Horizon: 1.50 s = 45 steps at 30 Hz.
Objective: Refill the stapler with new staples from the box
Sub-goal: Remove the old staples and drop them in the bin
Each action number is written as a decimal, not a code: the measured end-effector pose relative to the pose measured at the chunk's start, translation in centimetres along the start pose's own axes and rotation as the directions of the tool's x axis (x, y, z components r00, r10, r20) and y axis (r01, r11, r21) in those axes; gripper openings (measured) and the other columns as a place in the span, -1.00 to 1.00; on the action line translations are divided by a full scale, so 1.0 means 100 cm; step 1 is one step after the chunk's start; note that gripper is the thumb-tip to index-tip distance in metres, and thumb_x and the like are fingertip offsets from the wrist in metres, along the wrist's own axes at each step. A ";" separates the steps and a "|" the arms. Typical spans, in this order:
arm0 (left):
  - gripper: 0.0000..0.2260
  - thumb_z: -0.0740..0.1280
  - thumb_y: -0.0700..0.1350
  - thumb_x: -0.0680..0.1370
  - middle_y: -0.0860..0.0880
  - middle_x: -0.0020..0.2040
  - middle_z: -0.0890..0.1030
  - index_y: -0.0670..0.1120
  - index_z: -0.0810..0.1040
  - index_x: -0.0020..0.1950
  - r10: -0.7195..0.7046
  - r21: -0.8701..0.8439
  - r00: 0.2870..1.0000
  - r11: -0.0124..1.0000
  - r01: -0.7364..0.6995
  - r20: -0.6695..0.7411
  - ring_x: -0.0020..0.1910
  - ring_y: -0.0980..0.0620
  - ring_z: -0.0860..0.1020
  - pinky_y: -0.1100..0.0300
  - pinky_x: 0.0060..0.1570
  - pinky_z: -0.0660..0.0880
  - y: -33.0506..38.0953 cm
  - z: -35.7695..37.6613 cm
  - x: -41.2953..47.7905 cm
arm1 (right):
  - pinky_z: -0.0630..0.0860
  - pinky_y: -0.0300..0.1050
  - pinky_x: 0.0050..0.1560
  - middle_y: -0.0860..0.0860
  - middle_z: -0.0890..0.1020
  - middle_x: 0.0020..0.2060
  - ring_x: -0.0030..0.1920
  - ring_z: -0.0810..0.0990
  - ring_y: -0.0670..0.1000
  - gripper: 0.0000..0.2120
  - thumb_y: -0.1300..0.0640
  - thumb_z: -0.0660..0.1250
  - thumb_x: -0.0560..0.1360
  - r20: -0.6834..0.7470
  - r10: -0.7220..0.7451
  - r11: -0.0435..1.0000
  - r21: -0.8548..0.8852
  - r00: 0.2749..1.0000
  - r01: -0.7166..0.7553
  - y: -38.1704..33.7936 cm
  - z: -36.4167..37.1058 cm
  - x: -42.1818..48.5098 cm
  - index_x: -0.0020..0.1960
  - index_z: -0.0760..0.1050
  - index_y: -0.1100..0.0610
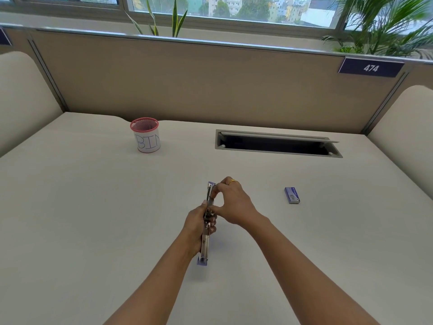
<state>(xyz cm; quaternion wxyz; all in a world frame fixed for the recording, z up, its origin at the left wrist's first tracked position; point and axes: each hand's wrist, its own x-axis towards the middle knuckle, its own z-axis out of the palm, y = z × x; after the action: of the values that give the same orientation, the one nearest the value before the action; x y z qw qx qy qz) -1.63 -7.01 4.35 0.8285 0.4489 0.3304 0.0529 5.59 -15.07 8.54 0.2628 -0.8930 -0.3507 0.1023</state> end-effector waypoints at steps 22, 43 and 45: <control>-0.65 0.06 -0.03 0.63 0.03 -0.56 0.39 -0.15 0.46 -0.25 -0.013 0.020 1.000 1.000 0.013 -0.012 -0.59 0.13 0.30 0.33 -0.59 0.23 -0.001 -0.003 -0.001 | 0.54 -0.23 -0.17 0.03 0.52 -0.29 -0.18 0.56 0.01 -0.86 0.32 0.34 0.43 0.041 0.304 0.568 0.794 0.952 -0.216 0.011 0.008 -0.012 -0.12 0.48 0.11; -0.82 0.33 -0.06 0.51 0.01 -0.39 0.56 -0.15 0.62 -0.16 0.603 0.806 0.787 0.395 -0.440 0.134 -0.41 0.16 0.43 0.35 -0.38 0.26 0.006 -0.008 0.003 | 0.45 0.01 0.23 0.20 0.49 -0.26 -0.16 0.52 0.15 -0.73 0.53 -0.05 0.47 0.411 0.452 -0.192 0.912 0.792 -0.363 0.014 0.005 -0.004 -0.08 0.42 0.44; -0.81 0.33 -0.06 0.51 -0.05 -0.34 0.58 -0.16 0.62 -0.16 0.608 0.829 0.777 0.344 -0.440 0.160 -0.36 0.10 0.44 0.26 -0.32 0.29 0.004 -0.008 0.004 | 0.46 0.02 0.20 0.26 0.50 -0.14 -0.02 0.50 0.21 -0.74 0.52 -0.04 0.47 0.421 0.437 -0.206 0.907 0.795 -0.368 0.015 0.004 -0.005 -0.10 0.42 0.42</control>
<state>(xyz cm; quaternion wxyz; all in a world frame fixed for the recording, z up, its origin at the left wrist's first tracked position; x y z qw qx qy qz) -1.73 -6.01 4.15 0.4163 0.8599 0.2236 0.1930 5.96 -16.16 7.42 0.7733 -0.4910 0.1433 0.3747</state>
